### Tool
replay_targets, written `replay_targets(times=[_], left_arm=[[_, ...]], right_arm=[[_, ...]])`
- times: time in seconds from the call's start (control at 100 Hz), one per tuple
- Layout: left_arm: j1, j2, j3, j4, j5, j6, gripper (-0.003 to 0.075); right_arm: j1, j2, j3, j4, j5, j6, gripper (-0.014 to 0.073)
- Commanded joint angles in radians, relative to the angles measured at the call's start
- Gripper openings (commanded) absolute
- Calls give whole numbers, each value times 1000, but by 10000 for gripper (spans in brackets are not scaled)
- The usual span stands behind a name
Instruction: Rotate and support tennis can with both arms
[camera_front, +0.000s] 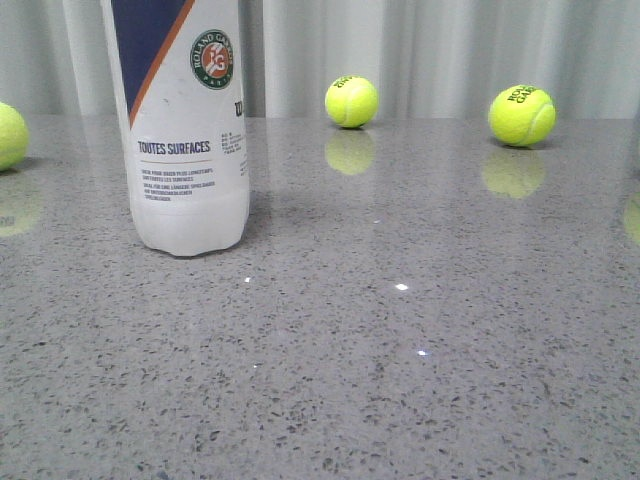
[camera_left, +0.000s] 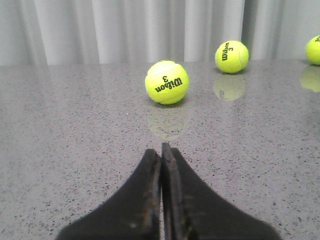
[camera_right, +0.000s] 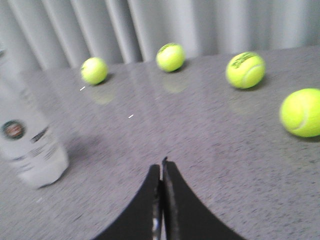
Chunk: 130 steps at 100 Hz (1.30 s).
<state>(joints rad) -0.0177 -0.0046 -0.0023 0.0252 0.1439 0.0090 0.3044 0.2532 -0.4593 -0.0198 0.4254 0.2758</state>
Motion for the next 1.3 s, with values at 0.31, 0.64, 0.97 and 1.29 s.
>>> replay_targets(times=[0.31,0.64,0.97,1.29], left_arm=[[1,-38,47,-7,-78,-3,-21],[1,-38,47,-7,-78,-3,-21],[1,-38,47,-7,-78,-3,-21],[1,-38,47,-7,-78,-3,-21]], right_arm=[[-306,-45,237,-108,-384,-129,-66],[-340,-221,442,-87,-425,-144,-66],[-339,-287,469,-43,-407,-213,-66],[-339,-287,469,-37,-418,-213,-66]])
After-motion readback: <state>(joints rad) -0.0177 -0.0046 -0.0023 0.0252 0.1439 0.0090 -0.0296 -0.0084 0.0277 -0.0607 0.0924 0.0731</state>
